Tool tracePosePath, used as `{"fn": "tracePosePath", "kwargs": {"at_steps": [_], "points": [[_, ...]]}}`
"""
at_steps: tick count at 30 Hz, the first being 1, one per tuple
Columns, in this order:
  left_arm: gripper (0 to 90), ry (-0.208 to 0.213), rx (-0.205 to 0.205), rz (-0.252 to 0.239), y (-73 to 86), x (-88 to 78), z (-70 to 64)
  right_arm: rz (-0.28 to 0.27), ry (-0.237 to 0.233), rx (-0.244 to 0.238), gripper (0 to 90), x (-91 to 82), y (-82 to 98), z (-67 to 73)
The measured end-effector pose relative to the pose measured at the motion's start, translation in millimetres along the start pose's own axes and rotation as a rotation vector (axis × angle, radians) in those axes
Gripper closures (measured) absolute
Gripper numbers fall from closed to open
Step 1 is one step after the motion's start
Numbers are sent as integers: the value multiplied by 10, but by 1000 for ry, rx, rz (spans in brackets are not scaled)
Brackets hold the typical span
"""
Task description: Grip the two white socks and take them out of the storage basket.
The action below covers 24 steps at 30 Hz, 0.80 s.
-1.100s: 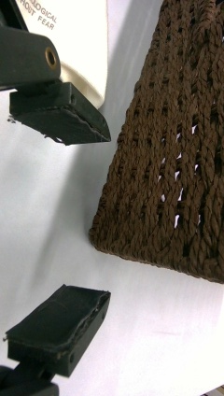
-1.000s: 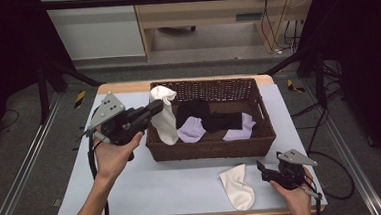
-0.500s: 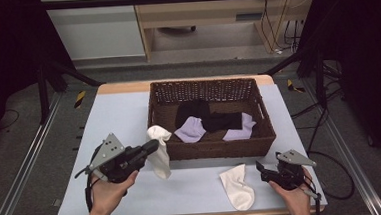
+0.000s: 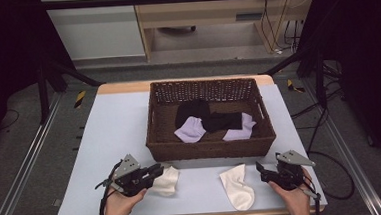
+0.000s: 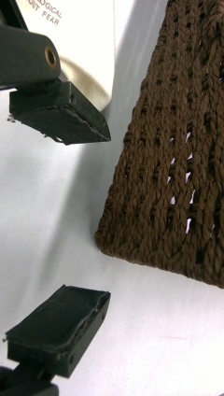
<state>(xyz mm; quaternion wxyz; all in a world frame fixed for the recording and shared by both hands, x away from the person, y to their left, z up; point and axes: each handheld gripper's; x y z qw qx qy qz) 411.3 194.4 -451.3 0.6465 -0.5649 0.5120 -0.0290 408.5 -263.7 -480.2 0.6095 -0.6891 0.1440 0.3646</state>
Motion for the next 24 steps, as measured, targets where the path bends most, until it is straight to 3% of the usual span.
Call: {"fn": "tracePosePath", "kwargs": {"at_steps": [4,11,17,20,24], "points": [[573,-26,-21,29,90,-23,100,-2,4,1,192,-8,2,-12],[395,-130,-86,-18,206,-271,345,-6,6,11,187,-21,10,-32],[318,-231,-152,-29,347,-392,667,-5,9,13,171,-25,19,-49],[306,-280,-162,-23,388,-412,762,-3,4,27,163,-31,18,-52],[293,-304,-173,-9,443,-413,847,-10,9,22,157,-44,13,-68]]}}
Point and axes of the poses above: each handheld gripper's, and its own axes: x roughly forward along the jaws, y roughly out of its underside, z roughly to its left, and after that the axes turned 10 degrees about z, right-handed
